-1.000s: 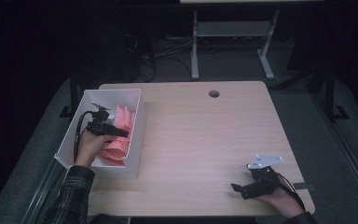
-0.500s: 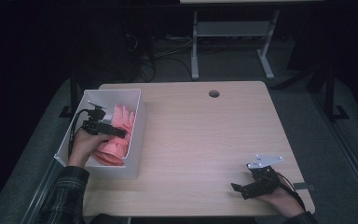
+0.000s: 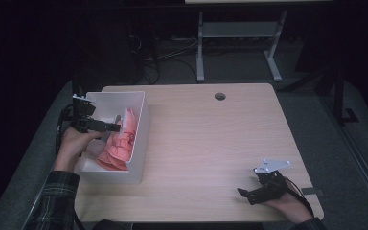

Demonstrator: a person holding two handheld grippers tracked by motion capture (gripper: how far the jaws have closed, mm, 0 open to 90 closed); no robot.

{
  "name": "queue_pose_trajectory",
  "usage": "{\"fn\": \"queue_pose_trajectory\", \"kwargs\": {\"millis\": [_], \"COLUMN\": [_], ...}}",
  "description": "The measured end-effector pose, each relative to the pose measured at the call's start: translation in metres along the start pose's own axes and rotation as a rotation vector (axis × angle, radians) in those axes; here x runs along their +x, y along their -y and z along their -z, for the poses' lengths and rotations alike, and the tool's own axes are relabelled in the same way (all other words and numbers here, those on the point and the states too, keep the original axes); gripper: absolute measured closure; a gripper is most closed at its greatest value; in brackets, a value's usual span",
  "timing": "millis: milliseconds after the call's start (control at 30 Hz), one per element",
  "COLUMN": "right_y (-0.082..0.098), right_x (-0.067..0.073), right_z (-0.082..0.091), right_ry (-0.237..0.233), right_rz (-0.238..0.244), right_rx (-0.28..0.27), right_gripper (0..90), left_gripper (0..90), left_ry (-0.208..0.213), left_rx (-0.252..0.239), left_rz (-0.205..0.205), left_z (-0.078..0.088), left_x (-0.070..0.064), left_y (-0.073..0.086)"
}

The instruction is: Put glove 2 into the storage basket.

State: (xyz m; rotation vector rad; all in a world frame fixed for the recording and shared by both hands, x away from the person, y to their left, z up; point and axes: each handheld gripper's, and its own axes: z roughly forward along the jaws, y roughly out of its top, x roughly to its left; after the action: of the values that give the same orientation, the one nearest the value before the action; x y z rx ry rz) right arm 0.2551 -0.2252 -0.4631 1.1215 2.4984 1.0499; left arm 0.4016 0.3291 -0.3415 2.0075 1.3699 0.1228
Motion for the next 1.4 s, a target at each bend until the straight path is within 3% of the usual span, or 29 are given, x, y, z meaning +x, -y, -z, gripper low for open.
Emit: {"fn": "queue_pose_trajectory", "kwargs": {"millis": [267,467,733,1033,1400], "right_y": [0.0,0.0,0.0,0.0,0.0], "right_x": [0.0,0.001,0.0,0.001,0.001], "right_z": [0.0,0.001,0.001,0.001,0.001], "right_ry": [0.002,0.003,0.004,0.004,0.004], "right_rz": [0.002,0.001,0.007,0.001,0.003], "right_rx": [0.001,0.005,0.008,0.006,0.006], "right_gripper": [2.7,2.7,2.7,2.7,2.7], "left_gripper": [13.6,13.6,13.6,13.9,14.0], "left_ry": [0.01,0.05,0.124,0.194,0.21], "left_rx": [-0.047,-0.077,-0.085,-0.055,-0.022], "left_rz": [-0.089,-0.165,-0.253,-0.344,-0.435], "left_z": [0.021,0.022,0.007,-0.025,-0.059], "left_x": [-0.03,-0.06,-0.108,-0.164,-0.211], "left_y": [-0.015,-0.024,-0.029,-0.025,-0.004]}}
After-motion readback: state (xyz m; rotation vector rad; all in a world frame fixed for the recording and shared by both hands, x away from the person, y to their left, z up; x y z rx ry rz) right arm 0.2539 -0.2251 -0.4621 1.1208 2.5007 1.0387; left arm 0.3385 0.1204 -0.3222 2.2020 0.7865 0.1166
